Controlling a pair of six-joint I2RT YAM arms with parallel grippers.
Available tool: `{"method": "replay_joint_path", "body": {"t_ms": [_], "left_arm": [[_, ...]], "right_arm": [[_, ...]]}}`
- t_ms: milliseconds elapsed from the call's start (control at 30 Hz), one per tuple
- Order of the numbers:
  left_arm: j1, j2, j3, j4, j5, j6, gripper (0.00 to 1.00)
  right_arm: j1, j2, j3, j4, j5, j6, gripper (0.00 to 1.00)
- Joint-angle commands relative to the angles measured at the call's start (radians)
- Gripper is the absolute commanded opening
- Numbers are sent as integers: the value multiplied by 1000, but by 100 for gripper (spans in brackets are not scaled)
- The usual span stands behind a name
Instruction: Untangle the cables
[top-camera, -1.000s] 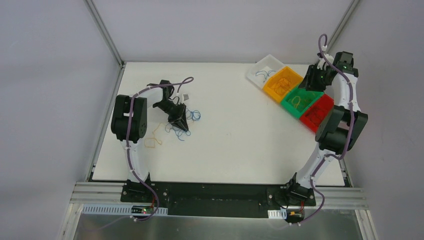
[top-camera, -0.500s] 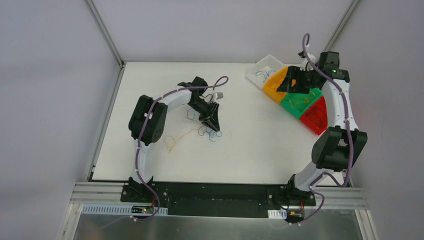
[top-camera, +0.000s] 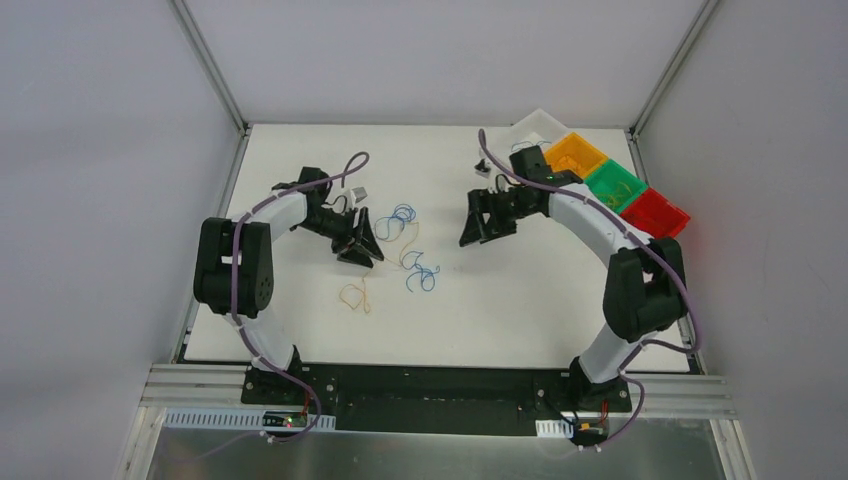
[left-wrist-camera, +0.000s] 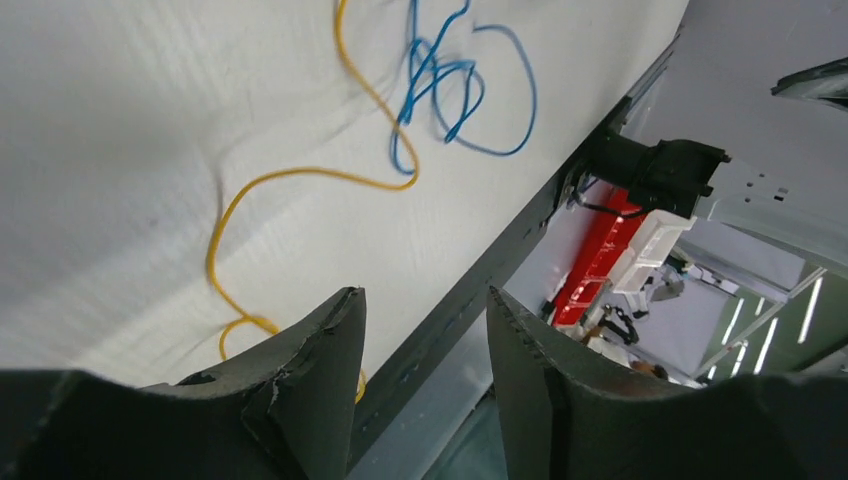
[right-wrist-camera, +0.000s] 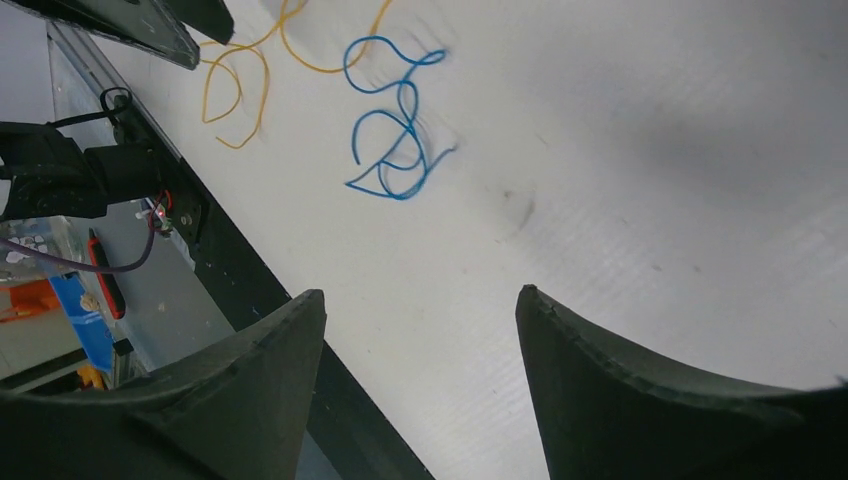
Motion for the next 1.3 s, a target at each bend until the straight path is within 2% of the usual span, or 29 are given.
{"method": "replay_joint_path", "body": {"t_ms": [0,133,267,333,433,700,833,933,967,1067,1100,1267], "left_arm": [[103,-69,-79,-30,13,20,49],[273,-126,-109,-49,52,28,49],[390,-163,-158,-74,-5,40,49],[418,-175,-185,-87,-47,52,48],[436,-209,-221,-98,-90,72,48],[444,-264,-240,-99,-106,71,48],[451,-262,-231,-99,-106,63,48],[455,-251,-222,-100,-106,61,47],[455,-247,-217,-99,-106,61,47],[455,-234,-199,-99,-97,65,47],[455,-230,-190,-99,-90,69,47],[445,-194,-123,-80,-30,70,47]], "right_arm": [[143,68,63,182,-2,109,72],[283,163,155,248,44,132,74],[428,279,281,274,127,159,81],[490,333,340,274,185,159,89],[565,395,419,259,244,169,90],[682,501,454,249,401,119,91],[703,538,441,237,420,64,79],[710,551,424,232,378,42,60],[710,549,423,225,348,30,51],[705,527,456,174,282,-21,9],[700,510,474,156,261,-29,0],[621,370,582,131,110,33,0]]}}
